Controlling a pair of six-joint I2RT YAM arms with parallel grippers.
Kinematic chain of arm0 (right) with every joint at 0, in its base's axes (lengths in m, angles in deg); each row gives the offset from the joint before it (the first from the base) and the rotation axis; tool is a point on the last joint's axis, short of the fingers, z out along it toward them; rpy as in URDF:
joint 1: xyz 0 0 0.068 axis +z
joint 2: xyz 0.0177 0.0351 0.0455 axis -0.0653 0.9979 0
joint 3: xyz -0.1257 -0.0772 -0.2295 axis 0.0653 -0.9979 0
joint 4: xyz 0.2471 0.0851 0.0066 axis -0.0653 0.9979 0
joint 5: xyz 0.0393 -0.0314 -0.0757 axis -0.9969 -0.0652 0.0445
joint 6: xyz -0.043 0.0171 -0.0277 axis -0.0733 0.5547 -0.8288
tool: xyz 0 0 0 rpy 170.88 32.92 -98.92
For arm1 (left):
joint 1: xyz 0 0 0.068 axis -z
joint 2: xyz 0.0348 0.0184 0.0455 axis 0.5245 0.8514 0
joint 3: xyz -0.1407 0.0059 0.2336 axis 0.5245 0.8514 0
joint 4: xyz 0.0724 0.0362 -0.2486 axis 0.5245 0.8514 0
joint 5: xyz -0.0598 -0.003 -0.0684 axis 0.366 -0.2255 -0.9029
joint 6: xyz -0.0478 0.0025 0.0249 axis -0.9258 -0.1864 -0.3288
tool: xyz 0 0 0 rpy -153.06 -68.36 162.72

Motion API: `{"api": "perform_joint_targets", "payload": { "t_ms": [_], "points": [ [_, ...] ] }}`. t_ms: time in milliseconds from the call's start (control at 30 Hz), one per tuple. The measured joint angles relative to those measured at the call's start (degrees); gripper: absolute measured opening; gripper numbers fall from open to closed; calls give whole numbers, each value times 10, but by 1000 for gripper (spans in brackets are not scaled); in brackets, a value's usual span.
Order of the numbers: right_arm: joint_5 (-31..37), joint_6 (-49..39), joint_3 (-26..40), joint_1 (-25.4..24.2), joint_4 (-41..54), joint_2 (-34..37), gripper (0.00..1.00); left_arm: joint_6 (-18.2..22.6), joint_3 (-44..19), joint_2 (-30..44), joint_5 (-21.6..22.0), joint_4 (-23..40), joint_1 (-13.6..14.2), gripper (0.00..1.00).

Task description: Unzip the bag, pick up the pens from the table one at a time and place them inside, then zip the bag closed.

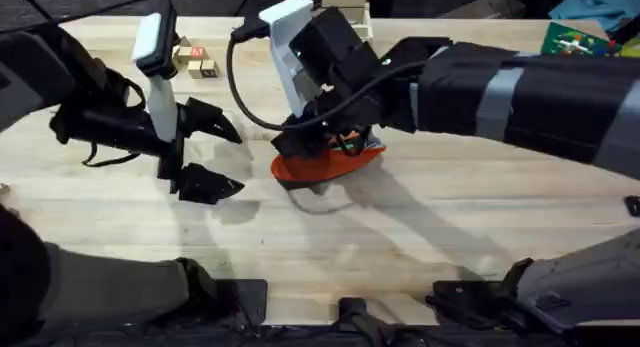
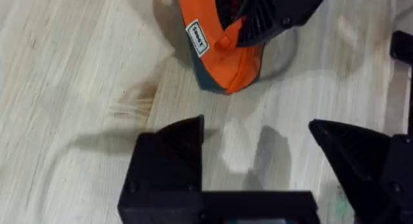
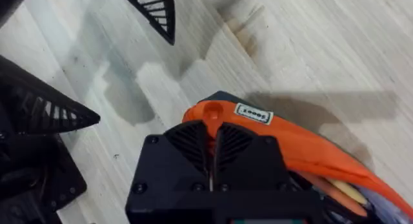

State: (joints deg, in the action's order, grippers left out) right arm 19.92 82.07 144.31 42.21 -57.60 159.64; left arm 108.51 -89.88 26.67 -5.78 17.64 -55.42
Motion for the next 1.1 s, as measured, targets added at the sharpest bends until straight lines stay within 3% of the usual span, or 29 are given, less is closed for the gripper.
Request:
{"api": "perform_joint_targets", "payload": {
  "t_ms": [367,1100],
  "points": [
    [1,0,0,0,5,-27,31,0,0,0,-1,0,0,993],
    [44,18,0,0,-30,-43,31,0,0,0,-89,12,0,993]
  ]
}}
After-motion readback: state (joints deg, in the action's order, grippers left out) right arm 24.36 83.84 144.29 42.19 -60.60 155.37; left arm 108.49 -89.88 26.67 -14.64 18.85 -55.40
